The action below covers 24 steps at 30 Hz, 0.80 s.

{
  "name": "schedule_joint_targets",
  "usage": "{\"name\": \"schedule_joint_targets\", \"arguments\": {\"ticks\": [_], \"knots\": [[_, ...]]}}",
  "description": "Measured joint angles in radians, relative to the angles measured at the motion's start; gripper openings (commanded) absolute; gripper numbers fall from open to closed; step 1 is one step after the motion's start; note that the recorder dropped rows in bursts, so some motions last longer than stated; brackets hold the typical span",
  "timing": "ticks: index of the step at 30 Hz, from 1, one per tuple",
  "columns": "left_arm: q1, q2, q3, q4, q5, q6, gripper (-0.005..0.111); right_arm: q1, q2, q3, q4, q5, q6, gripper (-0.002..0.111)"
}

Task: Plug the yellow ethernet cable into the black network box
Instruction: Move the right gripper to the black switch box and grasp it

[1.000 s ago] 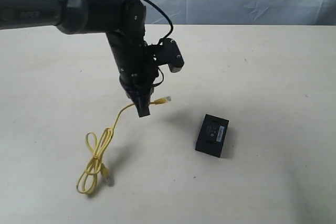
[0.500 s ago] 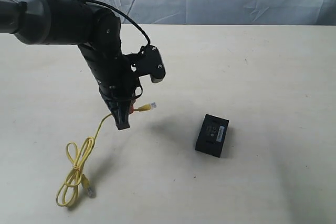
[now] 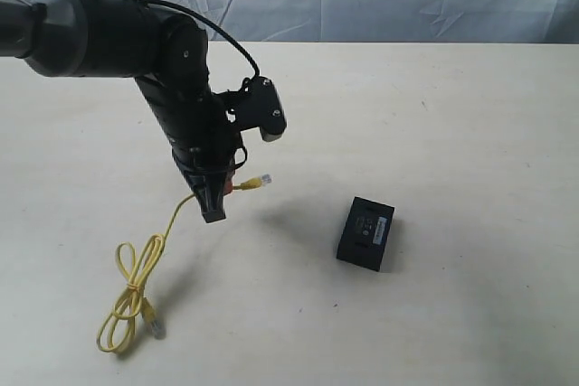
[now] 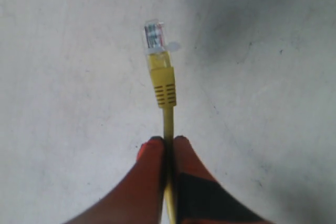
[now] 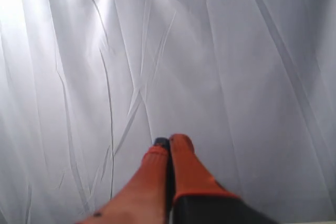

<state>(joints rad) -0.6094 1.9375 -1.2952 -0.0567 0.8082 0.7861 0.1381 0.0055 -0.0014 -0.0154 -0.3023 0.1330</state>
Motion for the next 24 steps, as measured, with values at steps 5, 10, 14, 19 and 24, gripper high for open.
{"name": "schedule_joint_targets", "arguments": {"ticks": [5,10,14,19,24], "knots": [[0.000,0.000,0.000,0.000,-0.004,0.000,0.000,0.000,0.000,0.000,0.000,-0.022,0.000,-0.001],[0.000,-0.002,0.000,0.000,-0.014,0.000,0.000,0.000,0.000,-0.011,0.002,0.023,0.000,-0.001],[0.000,-0.003,0.000,0.000,-0.017,0.000,0.000,0.000,0.068,-0.145,-0.013,0.310,-0.002,-0.001],[0.000,-0.003,0.000,0.000,-0.017,0.000,0.000,0.000,0.310,-0.364,-0.013,0.617,-0.002,-0.001],[0.000,-0.003,0.000,-0.018,-0.024,0.000,0.000,0.000,0.624,-0.497,0.085,0.726,-0.002,-0.001]]}}
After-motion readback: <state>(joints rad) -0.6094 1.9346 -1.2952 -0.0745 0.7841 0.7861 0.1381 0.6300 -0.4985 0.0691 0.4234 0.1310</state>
